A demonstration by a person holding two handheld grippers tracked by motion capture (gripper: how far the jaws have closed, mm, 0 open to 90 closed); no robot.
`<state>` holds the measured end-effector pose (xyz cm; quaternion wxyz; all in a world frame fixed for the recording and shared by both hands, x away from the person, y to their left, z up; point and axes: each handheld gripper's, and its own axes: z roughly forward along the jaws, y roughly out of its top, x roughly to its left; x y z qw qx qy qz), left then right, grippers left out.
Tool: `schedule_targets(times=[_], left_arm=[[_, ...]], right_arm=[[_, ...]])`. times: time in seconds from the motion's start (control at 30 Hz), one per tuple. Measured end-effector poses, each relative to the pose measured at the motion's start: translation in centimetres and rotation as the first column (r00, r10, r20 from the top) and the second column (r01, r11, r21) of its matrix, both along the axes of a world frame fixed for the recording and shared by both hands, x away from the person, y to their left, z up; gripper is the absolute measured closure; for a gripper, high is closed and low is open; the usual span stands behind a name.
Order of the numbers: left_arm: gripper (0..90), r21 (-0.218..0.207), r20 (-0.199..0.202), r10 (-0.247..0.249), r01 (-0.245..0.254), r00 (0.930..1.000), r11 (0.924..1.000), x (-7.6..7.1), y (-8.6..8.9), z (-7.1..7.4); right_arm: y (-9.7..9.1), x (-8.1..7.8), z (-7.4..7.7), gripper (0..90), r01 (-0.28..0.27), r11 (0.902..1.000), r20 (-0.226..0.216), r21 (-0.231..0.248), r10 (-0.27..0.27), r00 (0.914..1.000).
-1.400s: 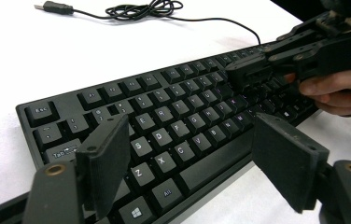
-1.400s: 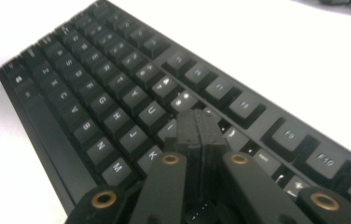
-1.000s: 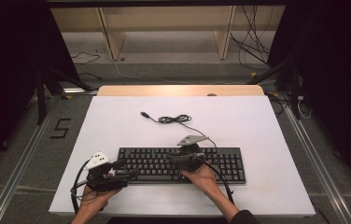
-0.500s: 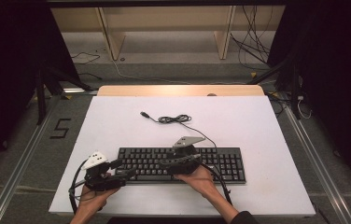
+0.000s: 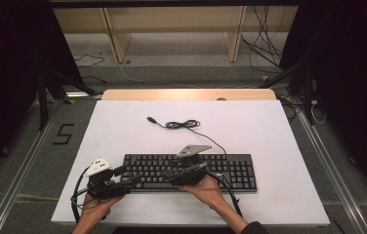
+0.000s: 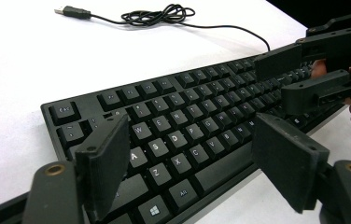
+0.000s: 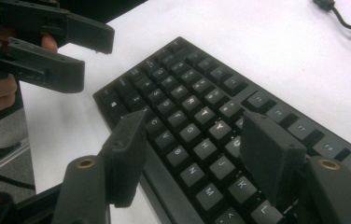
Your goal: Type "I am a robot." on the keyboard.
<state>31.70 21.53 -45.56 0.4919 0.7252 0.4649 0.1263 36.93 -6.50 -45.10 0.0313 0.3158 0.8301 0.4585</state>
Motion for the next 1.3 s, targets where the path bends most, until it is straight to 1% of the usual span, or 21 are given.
schedule_targets(times=[0.2, 0.37, 0.57, 0.63, 0.77, 0.8, 0.83, 0.87, 0.97, 1.1, 1.3], left_arm=[[27.6, 0.001, -0.001, 0.007, -0.007, 1.0000, 1.0000, 0.0, 0.2, 0.0], [27.6, -0.001, -0.001, 0.011, -0.011, 0.9999, 0.9999, 0.1, 0.3, 0.0], [27.6, 0.001, 0.000, 0.014, -0.014, 0.9999, 0.9999, 0.1, 0.4, 0.0], [27.6, -0.007, 0.000, 0.021, -0.021, 0.9998, 0.9998, 0.1, 0.4, 0.0], [27.6, 0.000, 0.002, 0.020, -0.020, 0.9998, 0.9998, 0.1, 0.5, 0.0], [27.6, 0.000, 0.001, 0.021, -0.021, 0.9998, 0.9998, 0.1, 0.6, 0.0], [27.6, 0.000, 0.001, 0.021, -0.021, 0.9998, 0.9998, 0.1, 0.6, 0.0], [27.6, 0.001, 0.002, 0.021, -0.021, 0.9998, 0.9998, 0.1, 0.6, 0.0], [27.6, -0.003, 0.003, 0.024, -0.024, 0.9997, 0.9997, 0.1, 0.6, 0.0], [27.6, -0.004, 0.004, 0.024, -0.024, 0.9997, 0.9997, 0.1, 0.6, 0.0], [27.6, -0.003, 0.004, 0.025, -0.025, 0.9997, 0.9997, 0.1, 0.6, 0.0]], right_arm=[[0.3, -0.2, -0.1, 43.2, -0.011, 0.9999, -0.001, -0.003, 0.011, 0.9999], [0.6, -0.4, -0.2, 48.9, -0.021, 0.9997, 0.006, -0.007, 0.021, 0.9998], [0.7, -0.6, -0.2, 62.1, -0.032, 0.9994, 0.011, -0.012, 0.032, 0.9994], [0.7, -0.6, -0.2, 66.4, -0.031, 0.9994, 0.014, -0.013, 0.031, 0.9994], [0.8, -0.7, -0.3, 75.1, -0.036, 0.9992, 0.012, -0.020, 0.036, 0.9993], [0.8, -0.7, -0.3, 77.1, -0.036, 0.9991, 0.013, -0.024, 0.036, 0.9993], [0.8, -0.7, -0.3, 77.1, -0.036, 0.9991, 0.013, -0.024, 0.036, 0.9993], [1.0, -0.8, -0.5, 81.1, -0.034, 0.9990, 0.011, -0.031, 0.034, 0.9994], [1.2, -0.8, -0.7, 86.0, -0.039, 0.9981, 0.013, -0.047, 0.039, 0.9991], [1.6, -0.7, -1.1, 90.0, -0.038, 0.9973, 0.009, -0.062, 0.039, 0.9992], [2.3, -0.3, -1.7, 90.0, -0.030, 0.9955, -0.004, -0.090, 0.030, 0.9996]])
